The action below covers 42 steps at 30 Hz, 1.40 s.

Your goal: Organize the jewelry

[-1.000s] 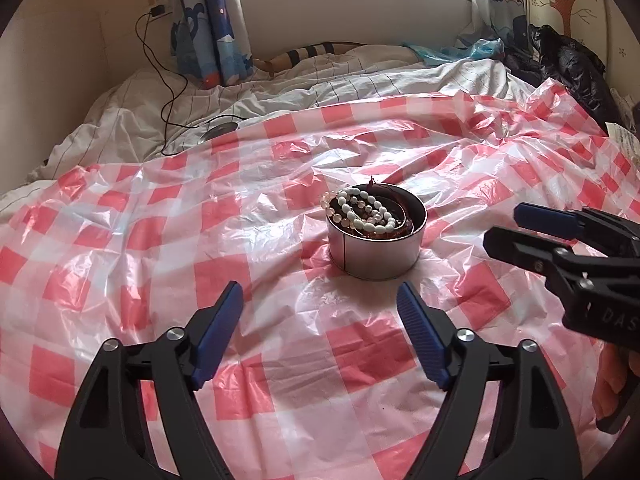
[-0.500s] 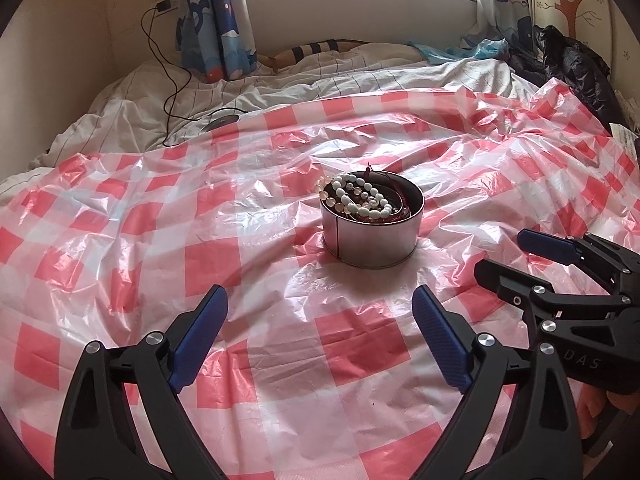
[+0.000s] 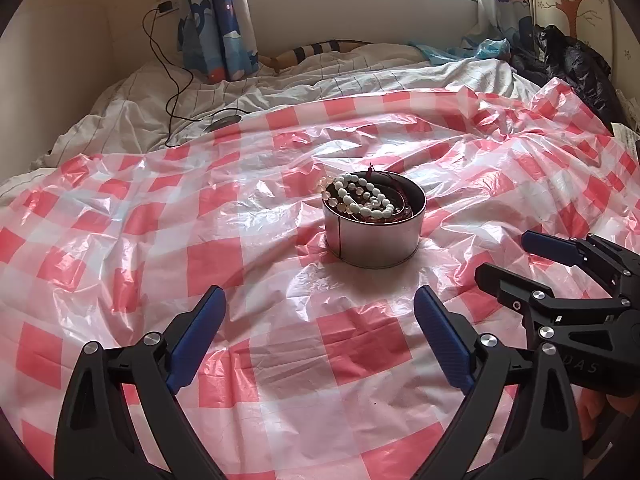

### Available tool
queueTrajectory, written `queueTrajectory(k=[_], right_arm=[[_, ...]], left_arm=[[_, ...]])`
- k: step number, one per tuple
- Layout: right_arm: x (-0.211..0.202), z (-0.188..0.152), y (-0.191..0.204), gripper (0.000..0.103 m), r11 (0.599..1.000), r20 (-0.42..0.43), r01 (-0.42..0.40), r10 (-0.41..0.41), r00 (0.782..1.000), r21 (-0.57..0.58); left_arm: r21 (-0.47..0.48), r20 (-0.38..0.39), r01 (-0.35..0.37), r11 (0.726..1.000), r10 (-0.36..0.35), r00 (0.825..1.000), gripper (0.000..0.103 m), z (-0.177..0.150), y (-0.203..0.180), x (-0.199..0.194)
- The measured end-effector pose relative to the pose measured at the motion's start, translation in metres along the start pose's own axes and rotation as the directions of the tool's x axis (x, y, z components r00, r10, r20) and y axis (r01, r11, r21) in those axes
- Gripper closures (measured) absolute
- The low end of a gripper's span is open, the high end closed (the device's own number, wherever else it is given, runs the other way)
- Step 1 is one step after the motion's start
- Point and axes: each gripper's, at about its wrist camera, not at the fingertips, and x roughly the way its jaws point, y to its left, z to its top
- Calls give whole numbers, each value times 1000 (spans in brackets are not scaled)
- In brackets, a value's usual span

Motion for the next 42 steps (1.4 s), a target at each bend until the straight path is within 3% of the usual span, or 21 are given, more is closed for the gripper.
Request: queueTrajectory(k=[42], right_arm=[[1, -1, 0, 33, 1000, -4, 3, -3, 1000, -2]], left_arm=[[-7, -5, 2, 1000, -2, 1000, 8, 2, 5, -1]])
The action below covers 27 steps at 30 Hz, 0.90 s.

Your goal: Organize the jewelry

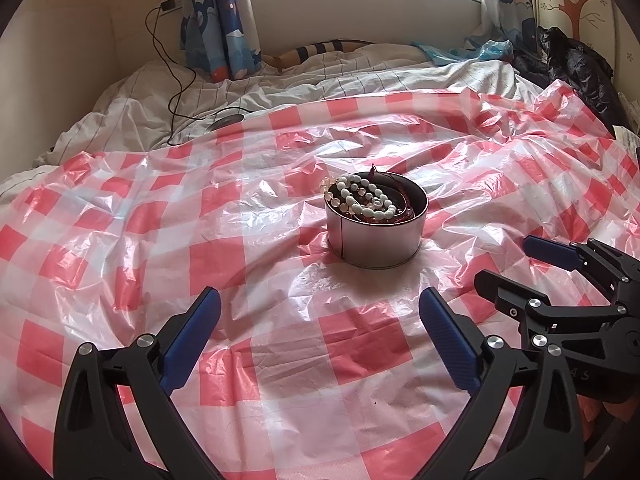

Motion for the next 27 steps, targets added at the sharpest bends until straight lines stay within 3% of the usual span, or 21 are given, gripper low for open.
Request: queueTrajectory(k=[27], right_arm=[[1, 0, 0, 33, 1000, -4, 2, -2, 1000, -1]], left_arm=[[-58, -22, 10, 998, -11, 1000, 8, -2, 1, 3]])
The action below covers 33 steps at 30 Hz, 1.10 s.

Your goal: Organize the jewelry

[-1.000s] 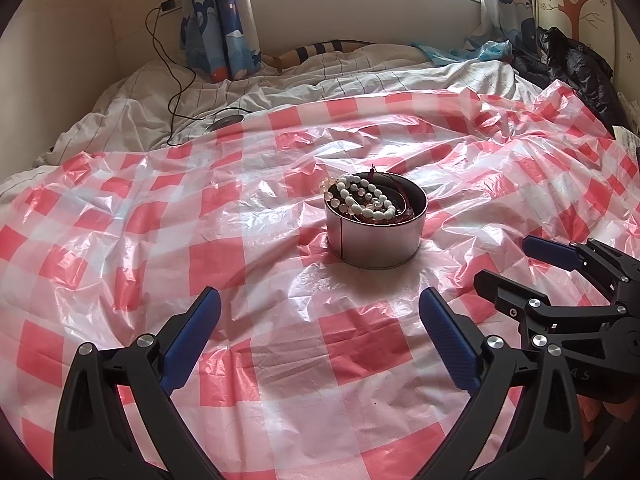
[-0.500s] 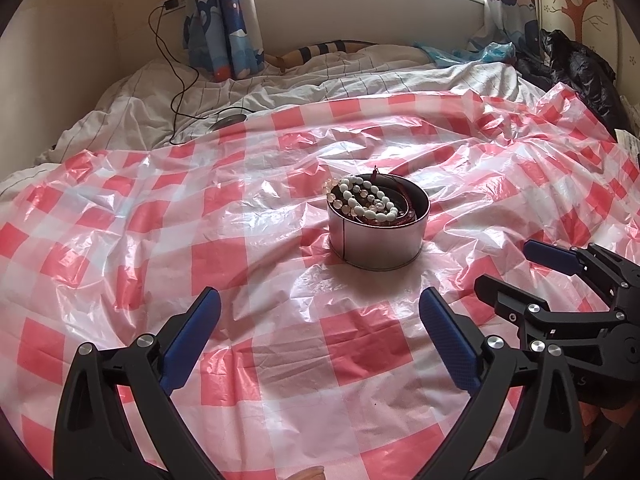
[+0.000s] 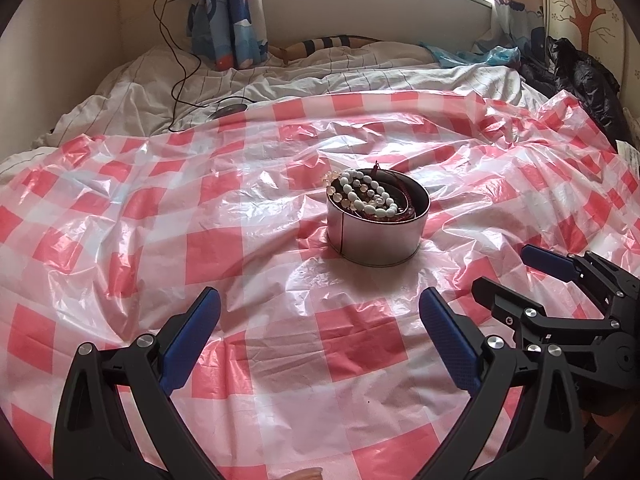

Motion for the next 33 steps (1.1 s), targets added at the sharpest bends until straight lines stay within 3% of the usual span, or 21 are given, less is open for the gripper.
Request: queueTrajectory(k=[33], right_arm=[[0, 1, 1, 33, 1000, -3, 2, -2, 1000, -3]], left_arm=[[4, 7, -25, 1000, 25, 1000, 8, -1, 0, 0]])
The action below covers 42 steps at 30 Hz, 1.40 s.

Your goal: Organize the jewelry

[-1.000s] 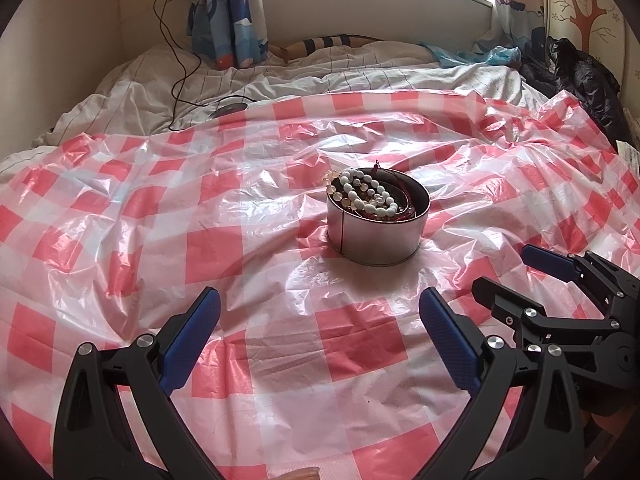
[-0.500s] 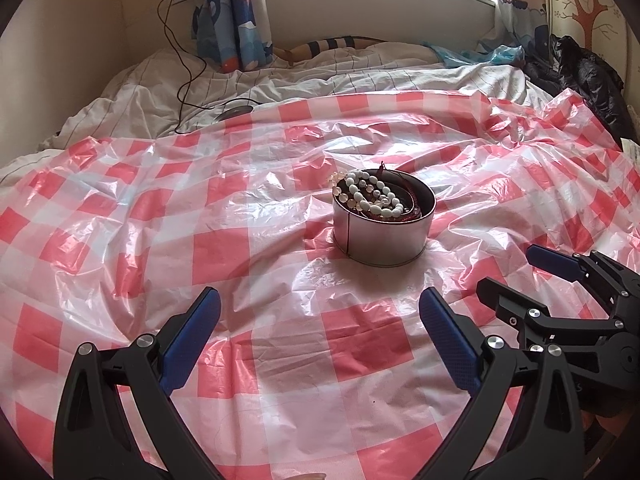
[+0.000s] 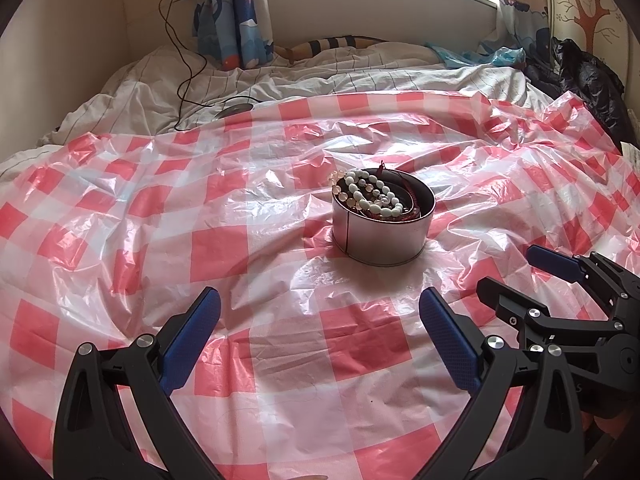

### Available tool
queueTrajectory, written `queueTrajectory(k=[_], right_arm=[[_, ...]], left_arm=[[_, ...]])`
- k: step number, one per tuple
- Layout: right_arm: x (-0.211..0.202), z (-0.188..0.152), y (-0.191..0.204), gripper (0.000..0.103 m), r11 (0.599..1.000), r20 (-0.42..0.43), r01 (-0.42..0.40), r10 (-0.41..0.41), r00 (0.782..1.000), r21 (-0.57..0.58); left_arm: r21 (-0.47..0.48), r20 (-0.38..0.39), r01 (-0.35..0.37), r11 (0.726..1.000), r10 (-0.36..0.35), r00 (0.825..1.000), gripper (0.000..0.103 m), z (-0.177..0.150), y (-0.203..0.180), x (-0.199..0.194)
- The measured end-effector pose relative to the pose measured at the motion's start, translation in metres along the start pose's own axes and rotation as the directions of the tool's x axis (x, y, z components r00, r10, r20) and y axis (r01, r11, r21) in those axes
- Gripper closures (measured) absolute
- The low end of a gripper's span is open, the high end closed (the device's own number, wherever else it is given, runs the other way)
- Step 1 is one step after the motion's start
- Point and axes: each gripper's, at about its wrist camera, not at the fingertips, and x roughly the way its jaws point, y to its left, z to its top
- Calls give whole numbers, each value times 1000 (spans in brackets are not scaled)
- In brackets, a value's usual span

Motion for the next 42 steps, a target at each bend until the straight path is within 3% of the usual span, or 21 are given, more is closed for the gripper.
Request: queueTrajectory(k=[21, 26, 31, 37, 42], right_arm=[[0, 1, 1, 33, 1000, 0, 1, -1, 1000, -2], [1, -1, 1, 30, 1000, -2, -2, 2, 1000, -9], [-1, -4, -1, 29, 1000, 6, -6, 6, 1000, -30], [-10, -3, -6, 26, 1000, 23, 12, -12, 1000, -13], [-18, -5, -12, 21, 999, 31, 21, -21, 999, -29]], left_arm=[[-14, 2, 4, 1000, -4, 1000, 8, 0, 2, 0], [-71, 19, 2, 997, -1, 1000, 8, -4, 7, -3], [-58, 65, 4, 998, 0, 998, 8, -4, 5, -11], [-99, -24, -16, 995, 13, 1000, 8, -1, 13, 3], [-84, -31, -40, 996, 38, 999, 8, -4, 10, 5]])
